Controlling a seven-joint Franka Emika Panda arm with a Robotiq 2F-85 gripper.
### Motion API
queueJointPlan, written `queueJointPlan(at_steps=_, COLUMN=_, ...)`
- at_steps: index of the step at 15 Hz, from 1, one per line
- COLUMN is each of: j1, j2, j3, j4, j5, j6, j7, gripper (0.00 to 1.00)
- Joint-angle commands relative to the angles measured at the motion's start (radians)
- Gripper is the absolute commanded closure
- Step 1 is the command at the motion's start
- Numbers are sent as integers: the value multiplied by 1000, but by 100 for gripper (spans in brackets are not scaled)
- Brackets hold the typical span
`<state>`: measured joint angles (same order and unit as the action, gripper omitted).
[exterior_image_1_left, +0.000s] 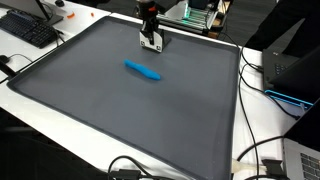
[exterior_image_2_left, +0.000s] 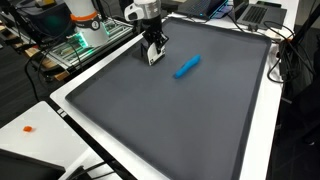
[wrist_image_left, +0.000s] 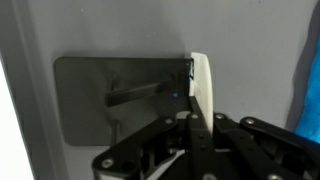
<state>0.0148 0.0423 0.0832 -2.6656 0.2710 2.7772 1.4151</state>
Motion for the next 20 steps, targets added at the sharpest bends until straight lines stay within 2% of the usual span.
queueJointPlan(at_steps=1, j1=16, j2=-11, j3=-21, j4=0, j5=-3, j6=-10, j7=43, gripper=99)
queueJointPlan(at_steps=4, j1=15, j2=-58, j3=-22, j4=-2, j5=-8, j6=-39, j7=27, gripper=99)
queueJointPlan(at_steps=8, j1=12, j2=-130, j3=-15, j4=16, j5=-72, j6=-119, j7=28, gripper=99)
queueJointPlan(at_steps=13, j1=20, j2=-168, j3=11, j4=109, j5=-168, j6=-238, j7=-69, gripper=99)
queueJointPlan(at_steps=20, j1=77, j2=-70, j3=27, j4=269, j5=-112, j6=-282, j7=-447, gripper=99)
